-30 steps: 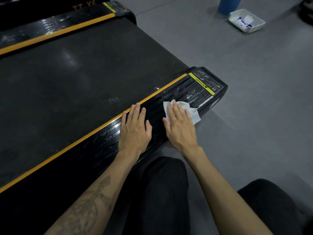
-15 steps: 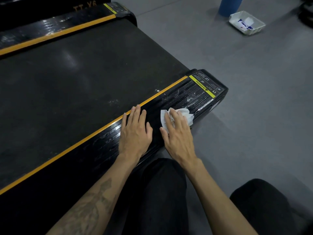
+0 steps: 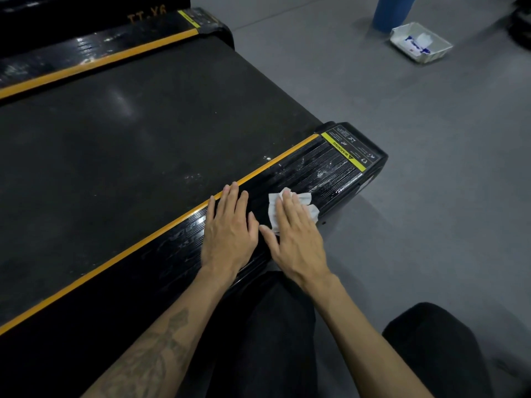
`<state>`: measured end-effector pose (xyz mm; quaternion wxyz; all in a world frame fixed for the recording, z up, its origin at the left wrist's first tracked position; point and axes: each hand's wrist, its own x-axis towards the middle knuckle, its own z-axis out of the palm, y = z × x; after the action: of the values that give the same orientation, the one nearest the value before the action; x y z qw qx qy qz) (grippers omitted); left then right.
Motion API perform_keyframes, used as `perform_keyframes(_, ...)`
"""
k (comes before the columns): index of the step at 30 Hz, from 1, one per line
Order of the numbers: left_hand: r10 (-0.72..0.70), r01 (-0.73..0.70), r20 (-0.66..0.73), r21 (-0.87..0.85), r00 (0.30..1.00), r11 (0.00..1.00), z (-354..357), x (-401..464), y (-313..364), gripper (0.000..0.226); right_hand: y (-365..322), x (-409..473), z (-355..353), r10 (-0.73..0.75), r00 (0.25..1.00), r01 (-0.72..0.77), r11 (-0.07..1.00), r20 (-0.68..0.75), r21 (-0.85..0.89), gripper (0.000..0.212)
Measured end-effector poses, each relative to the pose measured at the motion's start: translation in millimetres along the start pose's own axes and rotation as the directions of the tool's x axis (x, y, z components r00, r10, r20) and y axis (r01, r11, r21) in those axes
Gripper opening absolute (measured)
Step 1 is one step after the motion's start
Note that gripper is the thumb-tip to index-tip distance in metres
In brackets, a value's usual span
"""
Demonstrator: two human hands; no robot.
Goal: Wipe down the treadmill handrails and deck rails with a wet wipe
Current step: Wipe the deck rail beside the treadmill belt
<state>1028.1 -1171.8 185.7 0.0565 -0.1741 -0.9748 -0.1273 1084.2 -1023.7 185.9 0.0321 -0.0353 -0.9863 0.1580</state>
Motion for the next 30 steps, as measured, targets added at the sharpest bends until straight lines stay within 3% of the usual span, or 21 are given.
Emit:
perform_keyframes(4,0.002,-0.002,-0.005,-0.006,1.000,1.000,0.8,-0.4,-0.2,0.053,18.6,22.5,-10.9,-0.034,0.998,0.034,0.999,0.055,-0.008,0.067)
perform_keyframes(8,0.003,-0.003,-0.005,-0.012,1.000,1.000,0.4,-0.1,-0.2,0.052,22.6,-1.1,-6.2,0.039,0.999,-0.039,0.999,-0.010,-0.008,0.062)
perform_keyframes(13,0.002,-0.003,-0.016,-0.017,1.000,1.000,0.5,-0.2,0.3,0.052,19.4,13.7,-7.0,-0.074,0.997,0.077,0.995,0.035,-0.069,0.061)
perform_keyframes(19,-0.003,0.003,-0.018,-0.019,1.000,1.000,0.3,0.7,1.8,0.051,12.9,-3.9,-2.4,0.077,0.997,-0.077,0.990,-0.012,-0.121,0.057)
perform_keyframes(24,-0.016,0.015,-0.015,-0.009,1.000,1.000,-0.1,1.2,1.7,0.052,12.9,24.7,-8.1,-0.039,0.998,0.044,0.994,0.056,-0.097,0.056)
perform_keyframes(30,-0.023,0.023,-0.003,-0.001,1.000,1.000,0.0,3.2,1.9,0.052,7.0,15.2,-5.5,0.103,0.995,-0.102,0.991,0.009,-0.088,0.058)
